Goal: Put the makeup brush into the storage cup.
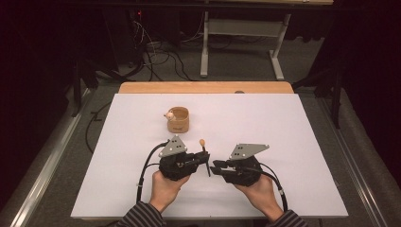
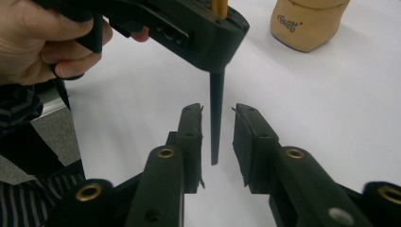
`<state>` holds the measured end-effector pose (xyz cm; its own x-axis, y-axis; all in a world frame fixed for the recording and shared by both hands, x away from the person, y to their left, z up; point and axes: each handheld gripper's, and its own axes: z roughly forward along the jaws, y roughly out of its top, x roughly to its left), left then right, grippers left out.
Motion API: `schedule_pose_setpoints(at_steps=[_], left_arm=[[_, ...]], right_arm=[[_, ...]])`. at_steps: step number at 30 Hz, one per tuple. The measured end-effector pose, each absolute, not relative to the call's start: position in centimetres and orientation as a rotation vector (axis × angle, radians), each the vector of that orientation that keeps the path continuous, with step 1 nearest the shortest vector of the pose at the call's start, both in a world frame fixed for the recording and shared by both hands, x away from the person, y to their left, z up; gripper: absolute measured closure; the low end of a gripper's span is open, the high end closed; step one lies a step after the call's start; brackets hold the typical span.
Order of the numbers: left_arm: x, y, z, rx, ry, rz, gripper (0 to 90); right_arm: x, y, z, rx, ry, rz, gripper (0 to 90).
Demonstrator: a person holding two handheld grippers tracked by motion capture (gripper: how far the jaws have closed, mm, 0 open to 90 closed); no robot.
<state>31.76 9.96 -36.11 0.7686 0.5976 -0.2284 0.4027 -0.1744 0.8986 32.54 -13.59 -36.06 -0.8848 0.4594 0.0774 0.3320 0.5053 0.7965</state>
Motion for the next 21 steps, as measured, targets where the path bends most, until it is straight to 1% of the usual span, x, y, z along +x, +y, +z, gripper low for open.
schedule_pose_setpoints(at_steps=[4, 7, 8, 13, 21], left_arm=[[31.8, 10.4, -36.0, 1.805, 0.782, 0.219, 83.3], [31.8, 10.6, -35.8, 1.804, 0.782, 0.226, 83.3], [31.8, 10.7, -35.7, 1.803, 0.784, 0.228, 83.3], [31.9, 11.1, -35.5, 1.805, 0.786, 0.238, 83.3], [32.0, 11.7, -35.2, 1.798, 0.795, 0.25, 83.3]], right_arm=[[32.4, -14.1, -36.0, 0.71, 2.577, 1.333, 68.3], [32.5, -14.5, -36.1, 0.729, 2.573, 1.335, 67.9], [32.5, -14.7, -36.1, 0.729, 2.563, 1.332, 66.0], [32.5, -15.6, -36.2, 0.763, 2.536, 1.327, 62.7], [32.6, -17.5, -35.9, 0.816, 2.477, 1.359, 59.1]])
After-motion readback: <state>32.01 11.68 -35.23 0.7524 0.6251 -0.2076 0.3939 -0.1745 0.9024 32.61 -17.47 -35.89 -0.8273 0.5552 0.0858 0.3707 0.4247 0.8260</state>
